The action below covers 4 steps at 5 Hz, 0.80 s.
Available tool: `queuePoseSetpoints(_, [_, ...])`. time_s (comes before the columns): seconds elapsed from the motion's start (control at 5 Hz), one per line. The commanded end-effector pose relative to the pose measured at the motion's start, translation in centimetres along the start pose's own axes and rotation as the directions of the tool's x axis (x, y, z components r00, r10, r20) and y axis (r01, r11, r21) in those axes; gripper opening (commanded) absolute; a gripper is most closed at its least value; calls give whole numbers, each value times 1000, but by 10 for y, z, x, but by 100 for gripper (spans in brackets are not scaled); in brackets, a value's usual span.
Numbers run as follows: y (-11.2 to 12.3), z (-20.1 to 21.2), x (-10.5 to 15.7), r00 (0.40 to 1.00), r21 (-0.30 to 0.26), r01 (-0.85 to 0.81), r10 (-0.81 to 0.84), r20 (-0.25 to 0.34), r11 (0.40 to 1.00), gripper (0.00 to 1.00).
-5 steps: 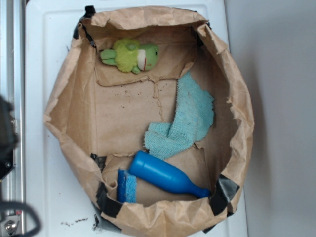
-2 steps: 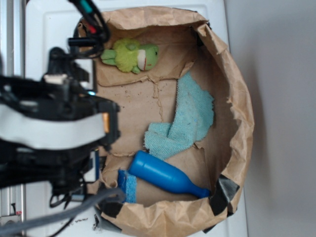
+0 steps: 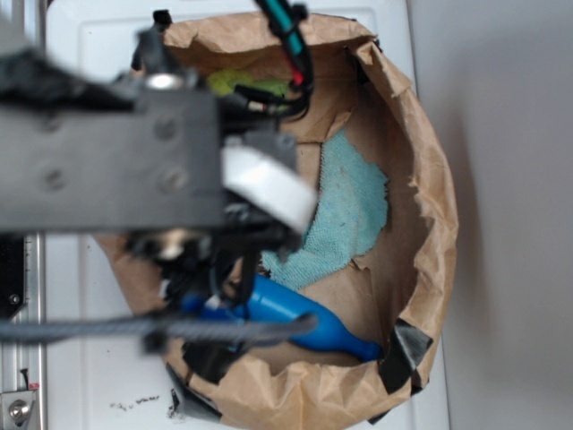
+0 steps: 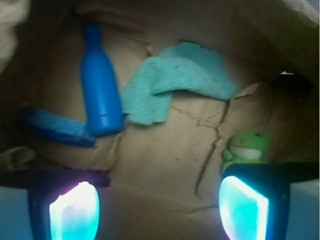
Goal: Grab the green animal.
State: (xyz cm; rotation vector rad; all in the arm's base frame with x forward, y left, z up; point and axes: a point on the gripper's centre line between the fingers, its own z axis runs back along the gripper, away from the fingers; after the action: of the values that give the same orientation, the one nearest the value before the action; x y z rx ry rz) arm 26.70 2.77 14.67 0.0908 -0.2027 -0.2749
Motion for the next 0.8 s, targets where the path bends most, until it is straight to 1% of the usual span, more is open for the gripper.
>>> queuePoseSetpoints(0.0, [28,-9,8,1000,-41,10,-10,-15,999,100])
queuePoseSetpoints(0.2, [37,-22,-1,998,-4,6,-6,-65,1000,100])
queuePoseSetpoints(0.6, [37,-22,-1,998,-4,6,-6,-65,1000,100])
